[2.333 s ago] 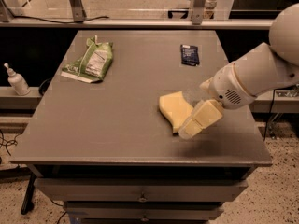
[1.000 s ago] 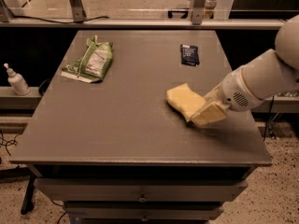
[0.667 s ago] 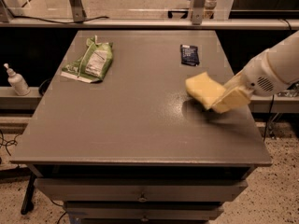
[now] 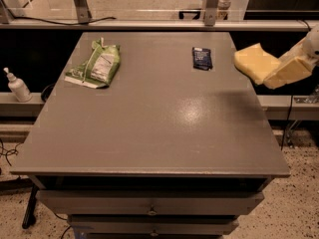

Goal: Move sponge near rxbar blueberry

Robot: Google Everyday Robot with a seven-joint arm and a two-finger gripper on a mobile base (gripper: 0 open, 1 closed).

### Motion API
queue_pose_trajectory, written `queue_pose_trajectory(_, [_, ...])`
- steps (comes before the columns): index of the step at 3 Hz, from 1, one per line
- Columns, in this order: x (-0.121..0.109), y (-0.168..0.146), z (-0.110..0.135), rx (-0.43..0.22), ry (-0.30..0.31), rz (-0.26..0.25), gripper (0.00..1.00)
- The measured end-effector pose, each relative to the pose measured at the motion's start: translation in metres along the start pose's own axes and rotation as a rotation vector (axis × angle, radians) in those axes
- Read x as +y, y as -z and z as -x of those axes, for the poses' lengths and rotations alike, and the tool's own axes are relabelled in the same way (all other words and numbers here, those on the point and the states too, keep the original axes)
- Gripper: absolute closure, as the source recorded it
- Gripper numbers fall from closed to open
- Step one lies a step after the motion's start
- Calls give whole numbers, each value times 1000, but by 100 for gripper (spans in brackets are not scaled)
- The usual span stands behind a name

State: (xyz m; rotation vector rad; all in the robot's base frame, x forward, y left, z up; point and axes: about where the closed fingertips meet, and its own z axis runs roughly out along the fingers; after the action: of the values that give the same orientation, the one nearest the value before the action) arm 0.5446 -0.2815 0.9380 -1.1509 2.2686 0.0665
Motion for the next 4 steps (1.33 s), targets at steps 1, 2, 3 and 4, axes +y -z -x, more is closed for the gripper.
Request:
queue_pose_trajectory(1, [-2, -2, -2, 6, -4, -6, 100])
queue_pose_trajectory(2, [-39, -14, -1, -20, -23, -54, 100])
queue_pose_trajectory(3, [-88, -38, 6, -45, -49, -102, 100])
queue_pose_trajectory(4, [-118, -66, 12, -37, -57, -115, 100])
